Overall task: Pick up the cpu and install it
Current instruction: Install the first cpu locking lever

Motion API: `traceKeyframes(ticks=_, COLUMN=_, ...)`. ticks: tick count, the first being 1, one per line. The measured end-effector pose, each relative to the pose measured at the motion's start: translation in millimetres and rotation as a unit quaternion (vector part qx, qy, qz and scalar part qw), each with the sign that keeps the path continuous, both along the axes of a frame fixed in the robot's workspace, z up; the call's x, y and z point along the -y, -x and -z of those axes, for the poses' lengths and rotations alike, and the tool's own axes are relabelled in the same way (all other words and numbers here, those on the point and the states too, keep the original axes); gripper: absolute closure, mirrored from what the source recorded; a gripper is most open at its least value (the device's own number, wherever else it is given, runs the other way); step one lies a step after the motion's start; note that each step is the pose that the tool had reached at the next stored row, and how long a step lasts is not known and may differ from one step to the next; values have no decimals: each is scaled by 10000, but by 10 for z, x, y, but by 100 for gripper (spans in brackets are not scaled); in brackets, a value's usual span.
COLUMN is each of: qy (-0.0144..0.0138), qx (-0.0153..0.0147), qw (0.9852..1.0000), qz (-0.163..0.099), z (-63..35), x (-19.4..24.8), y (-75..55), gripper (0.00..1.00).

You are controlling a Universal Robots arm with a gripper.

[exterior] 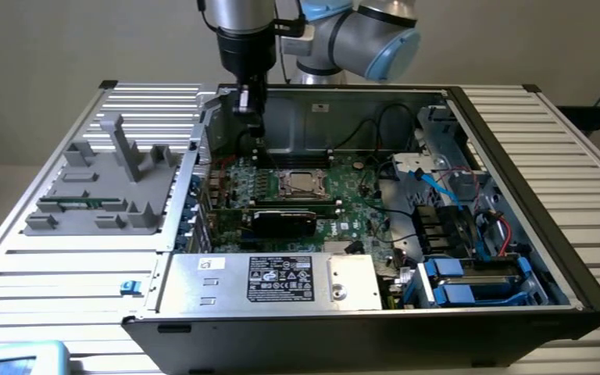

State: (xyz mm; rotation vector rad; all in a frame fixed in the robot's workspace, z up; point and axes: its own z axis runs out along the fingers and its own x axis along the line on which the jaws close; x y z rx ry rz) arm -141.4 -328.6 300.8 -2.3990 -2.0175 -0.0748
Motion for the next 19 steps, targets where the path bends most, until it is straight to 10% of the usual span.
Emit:
traceKeyframes(ticks=10, qy=0, qx=0, qw=9967, qz=806, z=1, x=0, y=0, gripper=89)
traceKeyframes(ticks=19, qy=0, qx=0, qw=9876, qz=1568, z=5, x=0, y=0, gripper=89)
